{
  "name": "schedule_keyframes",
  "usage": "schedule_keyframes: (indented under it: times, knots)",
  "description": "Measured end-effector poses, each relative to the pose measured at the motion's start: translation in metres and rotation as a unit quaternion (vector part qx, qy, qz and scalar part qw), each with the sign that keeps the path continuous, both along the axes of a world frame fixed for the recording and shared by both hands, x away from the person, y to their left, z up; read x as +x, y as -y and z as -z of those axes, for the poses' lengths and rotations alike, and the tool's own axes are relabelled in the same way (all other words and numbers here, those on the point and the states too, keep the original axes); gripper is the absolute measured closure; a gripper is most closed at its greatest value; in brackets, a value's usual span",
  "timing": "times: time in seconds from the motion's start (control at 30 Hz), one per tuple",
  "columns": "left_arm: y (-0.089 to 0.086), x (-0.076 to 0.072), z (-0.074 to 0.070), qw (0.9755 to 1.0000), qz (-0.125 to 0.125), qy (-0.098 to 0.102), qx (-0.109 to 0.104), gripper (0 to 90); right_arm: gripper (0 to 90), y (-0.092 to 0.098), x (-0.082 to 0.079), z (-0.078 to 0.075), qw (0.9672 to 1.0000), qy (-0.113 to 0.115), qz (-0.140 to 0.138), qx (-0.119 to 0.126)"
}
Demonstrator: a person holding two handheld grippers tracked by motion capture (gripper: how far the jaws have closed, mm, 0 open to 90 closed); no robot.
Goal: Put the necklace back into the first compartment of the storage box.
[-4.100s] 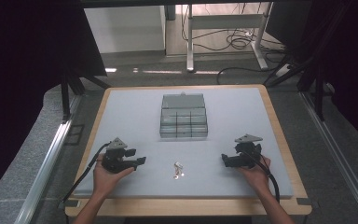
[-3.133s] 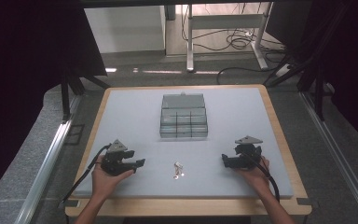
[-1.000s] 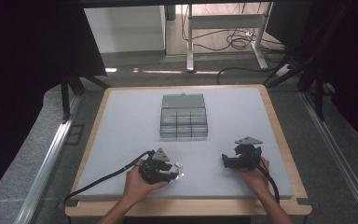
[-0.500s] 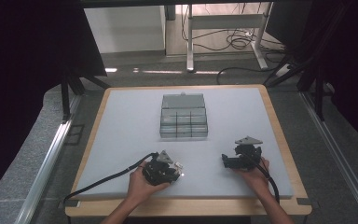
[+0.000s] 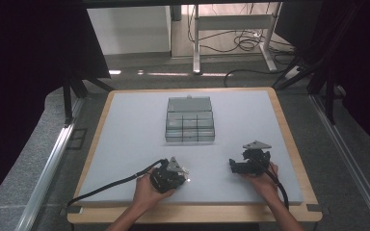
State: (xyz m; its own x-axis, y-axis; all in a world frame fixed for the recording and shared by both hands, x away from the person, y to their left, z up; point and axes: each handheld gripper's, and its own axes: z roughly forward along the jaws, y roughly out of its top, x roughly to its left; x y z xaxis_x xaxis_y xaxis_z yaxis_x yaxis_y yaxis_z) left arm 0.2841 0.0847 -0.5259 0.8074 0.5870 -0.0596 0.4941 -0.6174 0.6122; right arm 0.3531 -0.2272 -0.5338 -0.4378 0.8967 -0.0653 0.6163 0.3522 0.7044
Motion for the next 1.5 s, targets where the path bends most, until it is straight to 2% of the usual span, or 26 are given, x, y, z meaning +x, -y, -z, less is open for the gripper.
schedule_keyframes:
  times: [0.33,0.53,0.6,0.67,0.73,0.8,0.87,0.97,1.13,1.5]
  knots:
    - [0.000,0.000,0.000,1.0000,0.002,0.001,-0.003,87.4,3.1,0.000,0.000,0.000,1.0000,0.000,0.000,0.000]
    - [-0.003,0.000,-0.004,0.9998,0.008,-0.001,-0.019,87.5,3.1,0.000,0.000,0.000,1.0000,0.000,0.000,0.000]
    - [-0.006,0.000,-0.008,0.9997,0.007,0.004,-0.025,87.5,3.1,0.000,0.000,0.000,1.0000,0.000,0.000,0.000]
    - [-0.012,0.001,-0.013,0.9987,0.004,-0.002,-0.050,87.4,3.1,0.000,0.000,0.000,1.0000,0.000,0.000,0.000]
    - [-0.015,0.001,-0.014,0.9985,0.001,-0.003,-0.054,87.4,3.1,0.000,0.000,0.000,1.0000,0.000,0.000,0.000]
    - [-0.023,0.003,-0.017,0.9976,-0.006,-0.007,-0.068,87.4,3.1,0.000,0.000,0.000,1.0000,0.000,0.000,0.000]
    - [-0.025,0.003,-0.019,0.9978,-0.007,-0.002,-0.066,87.4,3.1,0.000,0.000,0.000,1.0000,0.000,0.000,0.000]
    - [-0.029,0.002,-0.025,0.9968,-0.009,0.003,-0.080,87.4,3.1,0.000,0.000,0.000,1.0000,0.000,0.000,0.000]
    - [-0.033,0.002,-0.030,0.9967,-0.009,0.009,-0.080,87.4,3.1,0.000,0.000,0.000,1.0000,-0.001,0.000,0.001]
    - [-0.043,0.002,-0.043,0.9948,-0.016,0.023,-0.098,87.5,3.1,0.000,0.000,0.000,1.0000,0.000,0.000,0.001]
